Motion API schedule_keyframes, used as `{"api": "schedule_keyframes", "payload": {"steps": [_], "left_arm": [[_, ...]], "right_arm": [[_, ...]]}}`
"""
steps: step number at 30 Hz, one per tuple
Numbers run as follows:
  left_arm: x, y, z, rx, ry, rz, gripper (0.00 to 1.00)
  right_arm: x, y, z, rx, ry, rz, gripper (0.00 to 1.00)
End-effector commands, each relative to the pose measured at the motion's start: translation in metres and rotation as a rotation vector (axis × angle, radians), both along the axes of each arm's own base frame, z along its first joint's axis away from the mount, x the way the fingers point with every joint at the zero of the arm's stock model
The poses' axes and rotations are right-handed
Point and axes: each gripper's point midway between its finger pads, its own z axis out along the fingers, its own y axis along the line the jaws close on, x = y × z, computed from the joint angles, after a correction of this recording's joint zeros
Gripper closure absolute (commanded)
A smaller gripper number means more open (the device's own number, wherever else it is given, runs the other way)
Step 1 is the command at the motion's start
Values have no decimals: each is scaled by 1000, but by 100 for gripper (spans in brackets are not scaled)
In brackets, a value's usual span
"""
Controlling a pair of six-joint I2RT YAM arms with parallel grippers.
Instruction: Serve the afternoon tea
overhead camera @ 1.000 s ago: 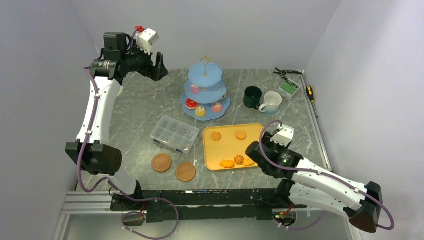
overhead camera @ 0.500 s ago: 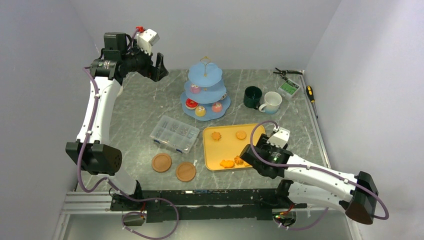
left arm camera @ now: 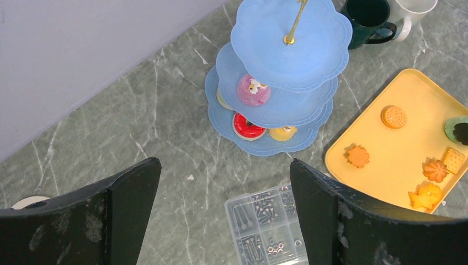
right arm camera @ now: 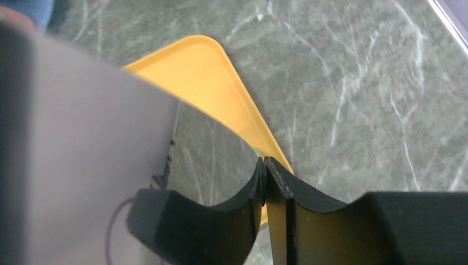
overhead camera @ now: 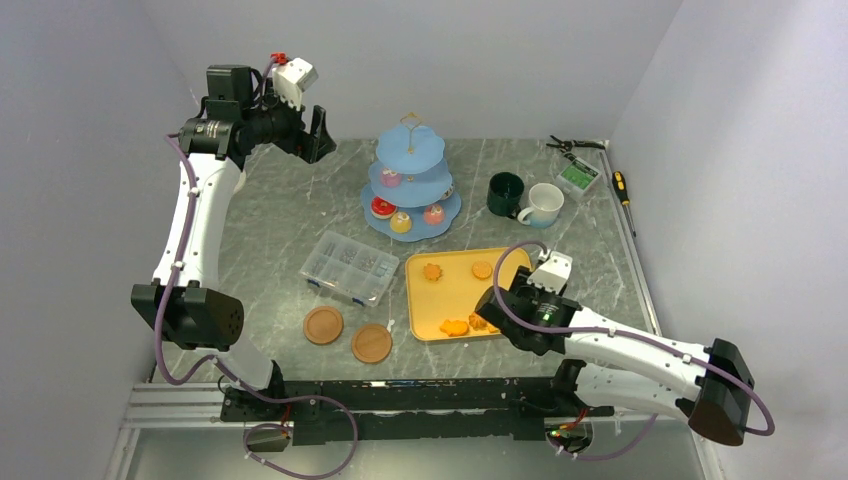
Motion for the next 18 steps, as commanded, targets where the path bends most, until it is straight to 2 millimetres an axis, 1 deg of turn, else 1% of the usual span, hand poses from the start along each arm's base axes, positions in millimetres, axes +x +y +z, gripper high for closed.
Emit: {"api": "schedule_keyframes", "payload": {"steps": [1,5,10,13,15,16,17,18], "left_arm": [[-7,3,32,4,-97,-7,7],[-6,6,30,-2,-88,10,7],[-3,10,22,-24,-44,34,7],[-1,13,21,-36,-37,46,7],[-2,14,22,-38,-40,51,7],[-2,14,23,-39,-43,53,7],[-3,15,24,-38,-47,55,7],[-3,16,24,-37,-51,57,7]], "right_arm": [[24,18,34,-8,-146,60,59],[43,48,65,3,-262,194,59],[68,97,107,11,-438,405,57],[88,127,121,-4,-481,491,57],[100,144,121,-16,-493,546,57],[108,151,129,2,-523,557,57],[113,160,130,15,-535,583,57],[121,164,134,26,-551,595,57]]}}
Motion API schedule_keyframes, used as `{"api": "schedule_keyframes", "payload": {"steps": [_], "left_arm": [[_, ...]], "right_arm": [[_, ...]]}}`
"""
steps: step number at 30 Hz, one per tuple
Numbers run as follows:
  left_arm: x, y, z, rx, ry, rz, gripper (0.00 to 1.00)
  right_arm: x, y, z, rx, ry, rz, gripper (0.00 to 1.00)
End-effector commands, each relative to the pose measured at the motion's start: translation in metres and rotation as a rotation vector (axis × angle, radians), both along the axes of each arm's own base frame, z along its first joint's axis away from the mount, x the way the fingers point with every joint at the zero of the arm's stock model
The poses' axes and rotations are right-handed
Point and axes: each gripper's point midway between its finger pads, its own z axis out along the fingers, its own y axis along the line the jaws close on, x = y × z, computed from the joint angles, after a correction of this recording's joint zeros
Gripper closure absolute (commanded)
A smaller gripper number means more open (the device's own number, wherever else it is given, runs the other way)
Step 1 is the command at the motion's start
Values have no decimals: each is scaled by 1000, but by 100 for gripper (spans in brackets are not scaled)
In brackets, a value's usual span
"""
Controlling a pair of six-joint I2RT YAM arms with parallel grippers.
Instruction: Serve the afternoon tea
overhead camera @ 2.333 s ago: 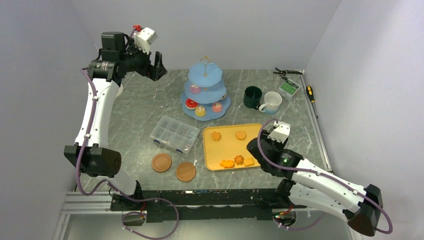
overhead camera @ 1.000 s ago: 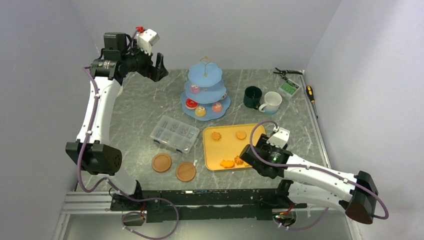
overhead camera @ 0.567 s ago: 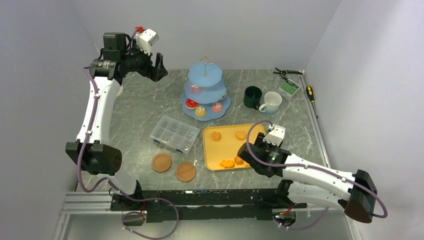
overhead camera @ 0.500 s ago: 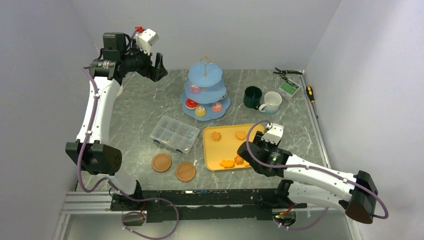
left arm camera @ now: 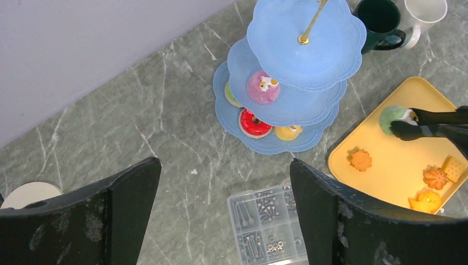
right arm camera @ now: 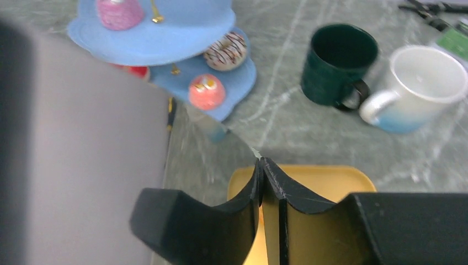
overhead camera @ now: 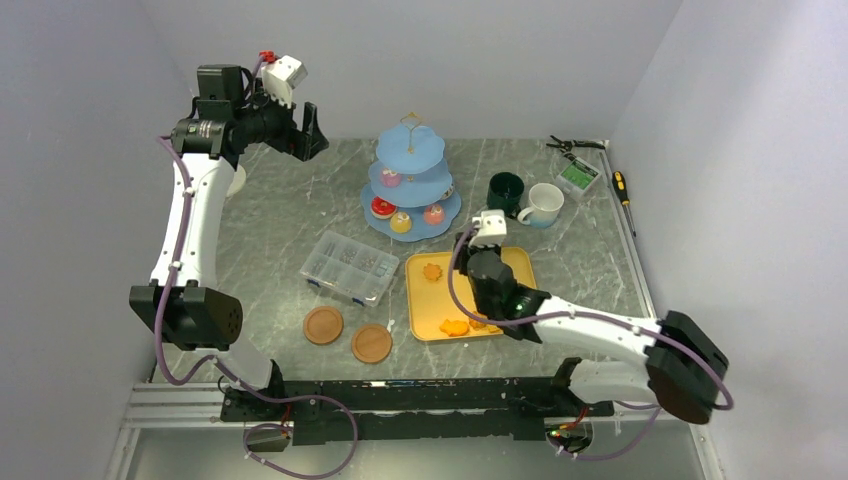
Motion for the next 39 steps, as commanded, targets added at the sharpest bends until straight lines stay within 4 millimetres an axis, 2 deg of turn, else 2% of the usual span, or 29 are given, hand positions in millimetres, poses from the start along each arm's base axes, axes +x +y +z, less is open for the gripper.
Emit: {"api": "schedule_keyframes", "payload": {"steps": [1,6,12,20,27,35,39], "left_arm": [[-6,3,23,-14,-66,13,7],[-6,5,24,-10,-71,21,7],[-7,6,26,-2,-83,21,7],[-9,5,30,-6,-96,17,7],[-11,6,32,-4,-102,13,7],[-13,5,36,-6,-115,9,7],[-14,5,37,-2,-120,10,7]], "right_arm": [[38,46,73,141,-215,157,57],[63,78,79,163,-244,269,57],[78,98,62,175,-215,331,57],[89,100,35,160,-174,324,57],[106,100,16,138,-148,303,58],[120,105,6,136,-143,301,58],[127,101,4,144,-145,283,58]]}}
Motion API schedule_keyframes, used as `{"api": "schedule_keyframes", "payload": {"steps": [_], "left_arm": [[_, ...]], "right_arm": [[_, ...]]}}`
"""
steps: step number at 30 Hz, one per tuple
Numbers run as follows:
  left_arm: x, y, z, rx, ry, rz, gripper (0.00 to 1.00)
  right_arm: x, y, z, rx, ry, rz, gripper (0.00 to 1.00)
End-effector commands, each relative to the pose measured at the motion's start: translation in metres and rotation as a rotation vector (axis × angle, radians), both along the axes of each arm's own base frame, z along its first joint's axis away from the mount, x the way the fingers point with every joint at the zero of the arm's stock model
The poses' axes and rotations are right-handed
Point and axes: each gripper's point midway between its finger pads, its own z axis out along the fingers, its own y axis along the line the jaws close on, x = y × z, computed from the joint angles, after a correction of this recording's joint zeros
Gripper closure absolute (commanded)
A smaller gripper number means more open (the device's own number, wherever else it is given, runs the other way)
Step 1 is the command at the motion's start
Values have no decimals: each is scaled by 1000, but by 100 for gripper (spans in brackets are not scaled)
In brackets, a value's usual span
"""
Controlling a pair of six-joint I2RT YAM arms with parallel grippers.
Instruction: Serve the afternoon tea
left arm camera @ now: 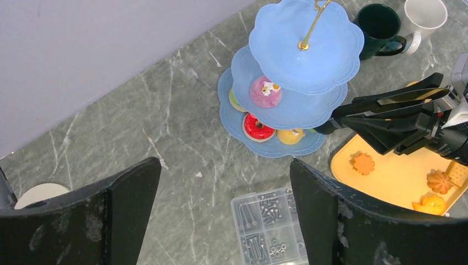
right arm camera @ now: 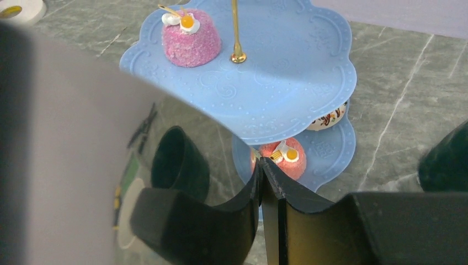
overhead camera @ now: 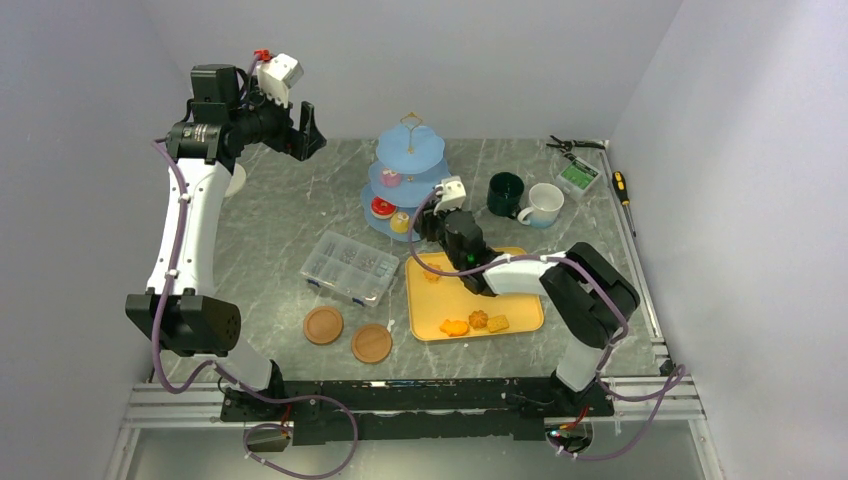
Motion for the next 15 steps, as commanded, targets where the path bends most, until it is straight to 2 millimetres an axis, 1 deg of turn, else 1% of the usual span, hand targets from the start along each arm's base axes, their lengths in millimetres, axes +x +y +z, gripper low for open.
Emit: {"api": "schedule_keyframes", "payload": {"steps": [1,9,15], "left_arm": [[-9,0,26,-2,-83,-6,7],[-9,1,30,-3,-94,-6,7],[-11,1,28,-2,-90,-6,7]], "right_arm": [[18,5,40,107,-97,-12,58],[34,-3,29,66,-92,-34,58],[36,-12,37,22,-137,-63,58]]}}
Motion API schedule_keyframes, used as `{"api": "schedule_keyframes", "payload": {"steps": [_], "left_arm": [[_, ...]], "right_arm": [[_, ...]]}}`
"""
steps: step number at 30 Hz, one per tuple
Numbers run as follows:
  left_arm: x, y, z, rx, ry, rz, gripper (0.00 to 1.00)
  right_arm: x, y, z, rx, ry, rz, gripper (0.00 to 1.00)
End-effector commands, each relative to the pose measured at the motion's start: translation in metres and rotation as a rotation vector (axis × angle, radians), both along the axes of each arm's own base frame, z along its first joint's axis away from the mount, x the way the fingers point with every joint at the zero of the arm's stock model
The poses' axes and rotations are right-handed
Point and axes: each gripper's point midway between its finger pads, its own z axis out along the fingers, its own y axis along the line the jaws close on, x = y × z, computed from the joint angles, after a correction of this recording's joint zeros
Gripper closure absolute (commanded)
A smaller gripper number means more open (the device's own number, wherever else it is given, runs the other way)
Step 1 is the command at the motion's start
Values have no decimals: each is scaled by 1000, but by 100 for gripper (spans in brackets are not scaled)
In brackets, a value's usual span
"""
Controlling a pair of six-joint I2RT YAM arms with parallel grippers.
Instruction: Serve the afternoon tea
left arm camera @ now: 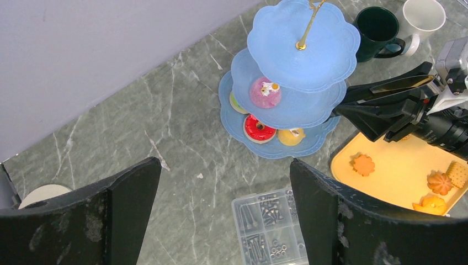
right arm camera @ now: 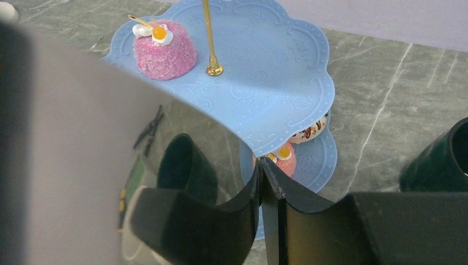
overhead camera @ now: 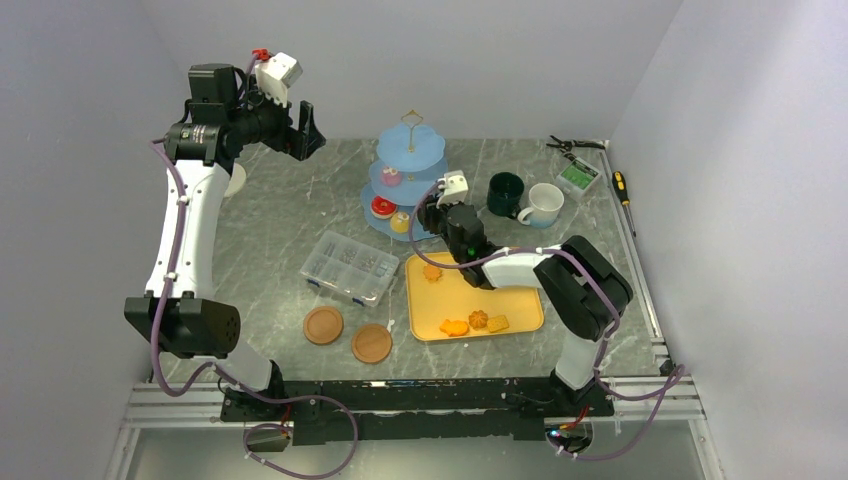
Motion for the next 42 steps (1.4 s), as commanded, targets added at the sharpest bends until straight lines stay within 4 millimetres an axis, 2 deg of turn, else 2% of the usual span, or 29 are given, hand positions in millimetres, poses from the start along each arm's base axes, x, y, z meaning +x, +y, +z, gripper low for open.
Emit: {"api": "schedule_keyframes", "payload": {"steps": [1,7,14,20,28,35,42], "left_arm": [[-9,1,23,-1,-75,-6,7],[-9,0,24,1,-77,-8,7],[-11,1,24,3,-79,-9,7],[-11,1,24,6,-79,-9,7],[-10,1,24,4,-80,-11,7],[-10,0,27,0,-85,-13,7],[-10,1,26,1,-84,-11,7]], "right_arm": [[12,-3,42,27,-126,-28,58],[2,6,55,51,-150,10,59],[-19,36,42,24,-130,72,53],[-18,33,32,24,-106,41,51],[-4,13,26,25,-77,-8,47],[-3,22,19,33,-56,28,44],[-11,32,14,43,-50,68,43]]}}
